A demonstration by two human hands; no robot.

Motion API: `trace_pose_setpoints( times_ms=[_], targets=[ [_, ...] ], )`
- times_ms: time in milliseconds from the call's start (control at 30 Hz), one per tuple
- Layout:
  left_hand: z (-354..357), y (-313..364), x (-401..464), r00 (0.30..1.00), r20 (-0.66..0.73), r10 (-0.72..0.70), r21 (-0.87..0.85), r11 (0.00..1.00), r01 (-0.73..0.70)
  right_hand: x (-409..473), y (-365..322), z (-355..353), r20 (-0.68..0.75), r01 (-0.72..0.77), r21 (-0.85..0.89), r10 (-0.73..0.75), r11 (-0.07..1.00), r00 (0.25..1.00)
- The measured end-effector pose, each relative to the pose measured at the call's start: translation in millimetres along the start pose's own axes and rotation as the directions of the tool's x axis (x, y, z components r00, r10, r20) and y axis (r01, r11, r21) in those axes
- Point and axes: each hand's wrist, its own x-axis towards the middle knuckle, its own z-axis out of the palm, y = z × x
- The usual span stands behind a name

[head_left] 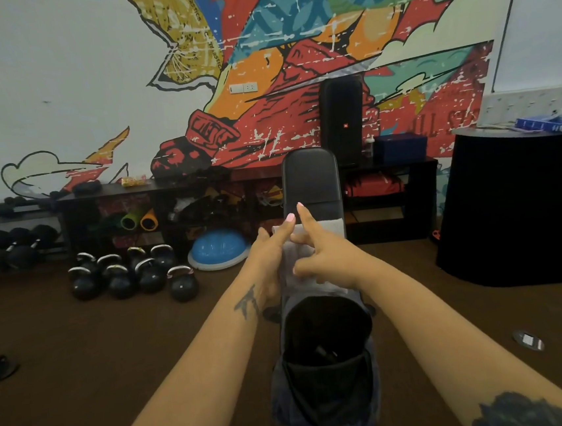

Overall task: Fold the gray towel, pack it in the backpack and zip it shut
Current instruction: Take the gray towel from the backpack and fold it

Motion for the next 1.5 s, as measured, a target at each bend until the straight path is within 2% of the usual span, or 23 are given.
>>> trace_pose_setpoints(
  times_ms=[67,133,167,233,300,367,500,667,800,867,933,1000,1033,1167,1300,1367,1500],
  targets=[
    [-8,-2,5,0.997,-0.044,-0.068,0.015,0.998,0.069,-2,0,-4,0.034,-0.023,0.167,0.017,0.986,0.999],
    [-10,-3,2,0.998,-0.058,-0.040,0.024,0.999,0.041,-4,1,-8,0.024,-0.027,0.203,0.022,0.979,0.999],
    [-10,-2,-2,0.999,-0.049,-0.007,0.041,0.999,0.009,-5,2,-10,-0.023,-0.025,0.198,0.030,0.980,0.999],
    [-10,0,-8,0.998,0.003,0.060,0.087,0.994,-0.060,-5,7,-15,-0.227,-0.008,0.152,0.042,0.988,0.973],
    [-13,2,-11,0.990,0.037,0.133,0.150,0.979,-0.137,-4,16,-23,-0.445,0.008,0.013,-0.002,1.000,0.895],
    [-14,5,-15,0.981,0.067,0.181,0.170,0.967,-0.190,-6,25,-29,-0.516,-0.023,-0.124,-0.045,0.992,0.855],
    [-12,12,-23,0.953,0.152,0.262,0.193,0.938,-0.289,-9,35,-33,-0.429,-0.069,-0.202,-0.025,0.977,0.903],
    [-11,16,-27,0.921,0.179,0.346,0.322,0.864,-0.387,-13,39,-32,-0.345,-0.047,-0.383,-0.096,0.922,0.934],
    [-8,20,-32,0.896,0.211,0.390,0.371,0.816,-0.443,-13,43,-33,-0.236,-0.125,-0.602,-0.027,0.789,0.971],
    [-7,21,-34,0.879,0.214,0.425,0.426,0.770,-0.476,-14,45,-34,-0.192,-0.149,-0.651,0.029,0.744,0.981],
    [-10,21,-33,0.872,0.165,0.460,0.450,0.752,-0.482,-15,45,-36,-0.198,-0.152,-0.541,0.050,0.827,0.979],
    [-15,18,-30,0.879,0.099,0.467,0.419,0.781,-0.463,-18,43,-38,-0.227,-0.112,-0.228,0.059,0.967,0.972],
    [-17,16,-29,0.886,0.082,0.457,0.396,0.801,-0.450,-20,42,-39,-0.232,-0.078,-0.064,0.061,0.995,0.971],
    [-17,8,-29,0.911,0.045,0.409,0.298,0.865,-0.403,-19,40,-37,-0.261,-0.041,0.263,0.112,0.964,0.959],
    [-14,6,-31,0.917,0.037,0.397,0.223,0.891,-0.395,-14,39,-37,-0.356,0.033,0.548,0.198,0.836,0.913],
    [-15,8,-32,0.916,0.054,0.397,0.264,0.879,-0.397,-14,38,-38,-0.366,0.030,0.575,0.224,0.818,0.903],
    [-21,22,-39,0.933,0.169,0.317,0.505,0.786,-0.358,-15,30,-40,-0.375,0.022,0.331,0.110,0.943,0.921]
  ],
)
